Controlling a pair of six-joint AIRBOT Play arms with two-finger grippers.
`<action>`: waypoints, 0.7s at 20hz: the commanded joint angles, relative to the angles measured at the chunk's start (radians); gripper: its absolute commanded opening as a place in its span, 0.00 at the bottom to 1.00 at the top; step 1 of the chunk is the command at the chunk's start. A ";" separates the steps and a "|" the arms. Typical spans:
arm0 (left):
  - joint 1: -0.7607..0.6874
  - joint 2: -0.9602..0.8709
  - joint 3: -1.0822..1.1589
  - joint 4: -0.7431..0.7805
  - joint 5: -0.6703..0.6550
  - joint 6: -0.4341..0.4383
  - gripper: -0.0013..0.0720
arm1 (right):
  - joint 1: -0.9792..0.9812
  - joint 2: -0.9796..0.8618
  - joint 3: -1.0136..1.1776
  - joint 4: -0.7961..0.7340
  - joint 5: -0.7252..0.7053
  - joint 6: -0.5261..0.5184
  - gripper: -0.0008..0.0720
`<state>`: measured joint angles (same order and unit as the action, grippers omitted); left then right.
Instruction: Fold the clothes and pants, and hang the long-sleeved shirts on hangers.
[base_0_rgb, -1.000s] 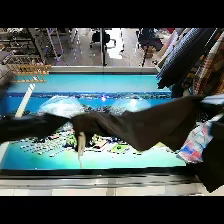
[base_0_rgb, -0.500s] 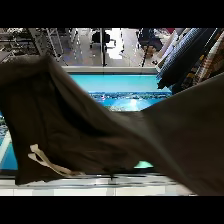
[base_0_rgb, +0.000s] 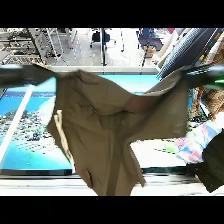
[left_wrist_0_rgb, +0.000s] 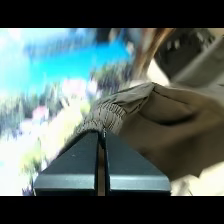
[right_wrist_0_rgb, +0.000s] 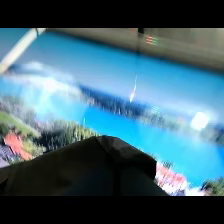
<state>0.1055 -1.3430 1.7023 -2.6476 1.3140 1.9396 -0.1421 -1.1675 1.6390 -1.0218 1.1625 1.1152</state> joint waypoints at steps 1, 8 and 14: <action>-0.027 -0.358 0.002 0.002 -0.051 0.002 0.02 | 0.002 -0.294 -0.122 0.010 -0.154 -0.008 0.03; 0.013 -0.658 0.117 -0.026 -0.072 -0.126 0.02 | 0.002 -0.386 -0.076 0.088 -0.056 -0.008 0.03; 0.156 -0.651 0.195 0.028 0.246 -0.126 0.02 | 0.050 -0.211 -0.148 0.089 0.478 0.084 0.03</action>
<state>0.1955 -1.9823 1.8725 -2.6610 1.3972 1.8172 -0.1226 -1.4452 1.5379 -0.9379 1.3834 1.1492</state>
